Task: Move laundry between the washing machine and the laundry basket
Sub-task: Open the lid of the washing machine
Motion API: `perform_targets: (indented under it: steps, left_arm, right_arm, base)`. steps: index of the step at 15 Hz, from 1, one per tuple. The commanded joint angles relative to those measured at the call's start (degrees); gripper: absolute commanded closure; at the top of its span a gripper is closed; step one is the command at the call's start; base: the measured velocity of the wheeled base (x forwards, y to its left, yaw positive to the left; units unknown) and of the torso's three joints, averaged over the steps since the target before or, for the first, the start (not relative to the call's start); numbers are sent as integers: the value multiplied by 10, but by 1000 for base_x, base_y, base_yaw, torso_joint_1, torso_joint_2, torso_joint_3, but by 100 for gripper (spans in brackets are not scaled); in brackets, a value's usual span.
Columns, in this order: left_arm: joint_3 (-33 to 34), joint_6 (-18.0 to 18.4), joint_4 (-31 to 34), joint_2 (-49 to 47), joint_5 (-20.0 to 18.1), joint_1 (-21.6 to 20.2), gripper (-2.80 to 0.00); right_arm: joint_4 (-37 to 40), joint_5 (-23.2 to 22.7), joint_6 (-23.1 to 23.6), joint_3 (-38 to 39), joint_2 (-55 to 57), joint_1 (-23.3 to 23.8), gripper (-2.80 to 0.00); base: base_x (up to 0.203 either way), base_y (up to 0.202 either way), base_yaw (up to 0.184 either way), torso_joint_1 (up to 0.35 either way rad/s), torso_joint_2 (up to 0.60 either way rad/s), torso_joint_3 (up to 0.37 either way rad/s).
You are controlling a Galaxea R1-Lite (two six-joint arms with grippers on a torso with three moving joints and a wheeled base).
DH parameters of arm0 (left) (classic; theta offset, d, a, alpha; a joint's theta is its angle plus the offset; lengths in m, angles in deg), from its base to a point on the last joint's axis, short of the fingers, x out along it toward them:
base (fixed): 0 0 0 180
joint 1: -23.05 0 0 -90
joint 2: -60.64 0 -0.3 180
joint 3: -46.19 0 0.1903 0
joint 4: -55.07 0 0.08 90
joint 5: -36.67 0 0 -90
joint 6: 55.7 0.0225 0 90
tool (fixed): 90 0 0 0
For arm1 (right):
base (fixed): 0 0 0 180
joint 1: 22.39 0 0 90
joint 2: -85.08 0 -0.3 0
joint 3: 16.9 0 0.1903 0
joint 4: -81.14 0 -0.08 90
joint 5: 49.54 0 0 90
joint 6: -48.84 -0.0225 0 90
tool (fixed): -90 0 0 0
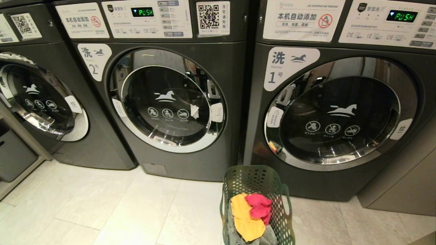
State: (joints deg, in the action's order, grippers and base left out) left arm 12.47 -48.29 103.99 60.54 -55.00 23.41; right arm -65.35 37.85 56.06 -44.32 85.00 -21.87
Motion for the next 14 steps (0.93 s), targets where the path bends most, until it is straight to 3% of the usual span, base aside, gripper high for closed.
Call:
perform_targets:
  steps: [1, 8, 14]
  left_arm:
    - [0, 1, 1, -1, 0, 0, 0]
    - [1, -2, 1, 0, 0, 0, 0]
    - [1, -3, 1, -1, 0, 0, 0]
  right_arm:
    - [1, 0, 1, 0, 1, 0, 0]
    - [1, 0, 0, 0, 1, 0, 0]
    - [1, 0, 0, 0, 1, 0, 0]
  base:
    - [0, -195, 0, -4, -4, -4]
    - [0, -173, 1, 4, 3, 4]
    - [0, 0, 0, 0, 0, 0]
